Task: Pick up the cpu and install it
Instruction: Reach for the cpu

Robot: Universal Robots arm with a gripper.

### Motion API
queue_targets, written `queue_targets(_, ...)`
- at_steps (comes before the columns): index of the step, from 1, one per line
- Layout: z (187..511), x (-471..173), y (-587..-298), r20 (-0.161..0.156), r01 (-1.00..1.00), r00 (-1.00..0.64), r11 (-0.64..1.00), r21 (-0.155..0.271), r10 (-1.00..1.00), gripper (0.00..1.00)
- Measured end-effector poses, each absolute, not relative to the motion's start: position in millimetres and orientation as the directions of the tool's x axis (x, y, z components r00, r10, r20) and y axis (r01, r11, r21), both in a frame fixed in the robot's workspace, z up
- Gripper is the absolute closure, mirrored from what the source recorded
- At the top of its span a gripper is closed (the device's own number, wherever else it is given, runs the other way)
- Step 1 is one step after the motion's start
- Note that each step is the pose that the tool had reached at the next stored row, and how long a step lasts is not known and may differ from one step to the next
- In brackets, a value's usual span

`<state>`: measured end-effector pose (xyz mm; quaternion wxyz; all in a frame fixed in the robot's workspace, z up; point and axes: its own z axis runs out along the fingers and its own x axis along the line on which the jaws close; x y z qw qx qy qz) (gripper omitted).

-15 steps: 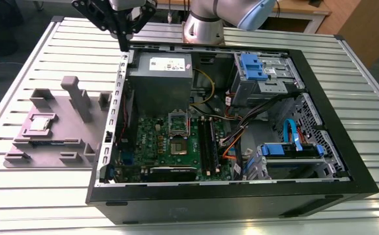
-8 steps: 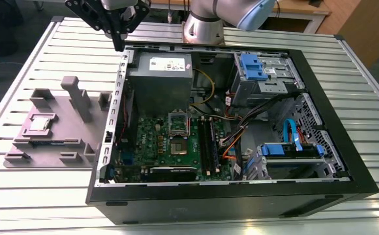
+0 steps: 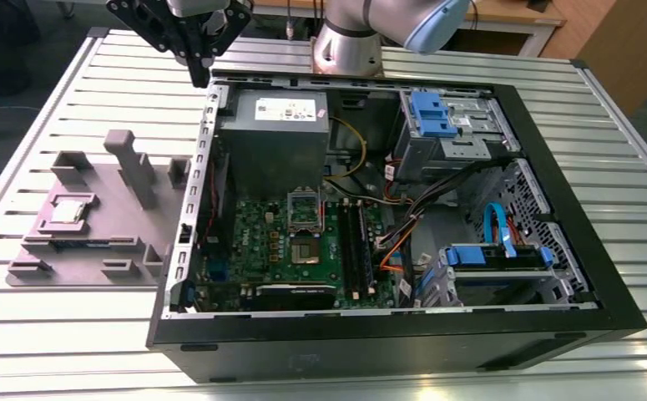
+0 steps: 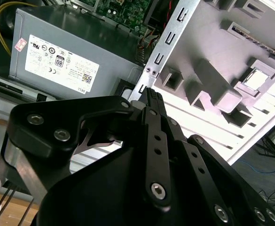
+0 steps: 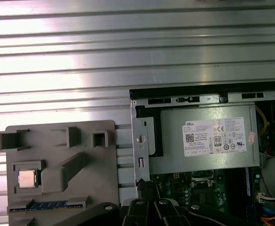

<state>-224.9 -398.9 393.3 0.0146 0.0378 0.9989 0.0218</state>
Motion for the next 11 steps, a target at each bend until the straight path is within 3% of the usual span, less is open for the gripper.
queue_targets(11,393.2,-229.0,-398.9,-0.027,0.075,-0.997,0.996,0.045,0.076,0.89)
